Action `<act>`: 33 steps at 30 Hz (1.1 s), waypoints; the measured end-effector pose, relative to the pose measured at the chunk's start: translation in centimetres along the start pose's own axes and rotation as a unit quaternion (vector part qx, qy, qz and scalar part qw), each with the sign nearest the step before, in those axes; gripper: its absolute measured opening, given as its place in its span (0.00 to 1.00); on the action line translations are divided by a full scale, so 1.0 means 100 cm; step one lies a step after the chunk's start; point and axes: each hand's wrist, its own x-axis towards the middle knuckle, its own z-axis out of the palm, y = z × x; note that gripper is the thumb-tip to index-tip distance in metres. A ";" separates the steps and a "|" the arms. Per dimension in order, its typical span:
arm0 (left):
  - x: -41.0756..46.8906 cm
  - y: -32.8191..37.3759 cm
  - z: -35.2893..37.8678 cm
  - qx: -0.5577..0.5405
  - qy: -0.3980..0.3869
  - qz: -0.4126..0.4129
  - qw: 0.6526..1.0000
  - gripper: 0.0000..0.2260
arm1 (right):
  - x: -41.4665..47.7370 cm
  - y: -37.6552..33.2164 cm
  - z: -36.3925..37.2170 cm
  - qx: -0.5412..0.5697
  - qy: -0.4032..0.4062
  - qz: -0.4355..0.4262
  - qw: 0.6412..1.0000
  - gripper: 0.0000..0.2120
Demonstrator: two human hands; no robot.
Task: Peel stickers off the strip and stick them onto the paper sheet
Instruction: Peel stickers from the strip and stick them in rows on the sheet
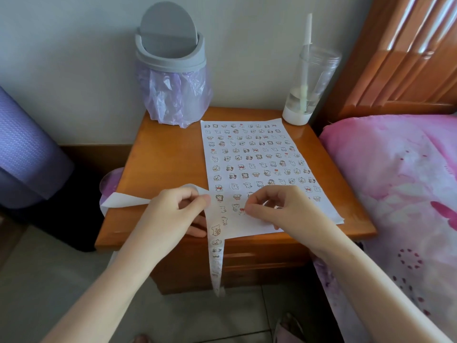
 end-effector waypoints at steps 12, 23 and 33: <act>0.002 -0.002 0.000 0.012 0.000 0.005 1.000 0.09 | 0.004 0.001 0.007 -0.006 -0.009 -0.022 1.000 0.03; 0.003 -0.005 0.001 0.035 0.002 0.009 0.999 0.09 | 0.006 0.002 0.012 -0.019 0.004 -0.019 1.000 0.03; 0.002 -0.004 0.001 0.023 0.008 0.008 1.000 0.08 | 0.006 0.006 0.015 -0.033 0.017 -0.024 0.999 0.03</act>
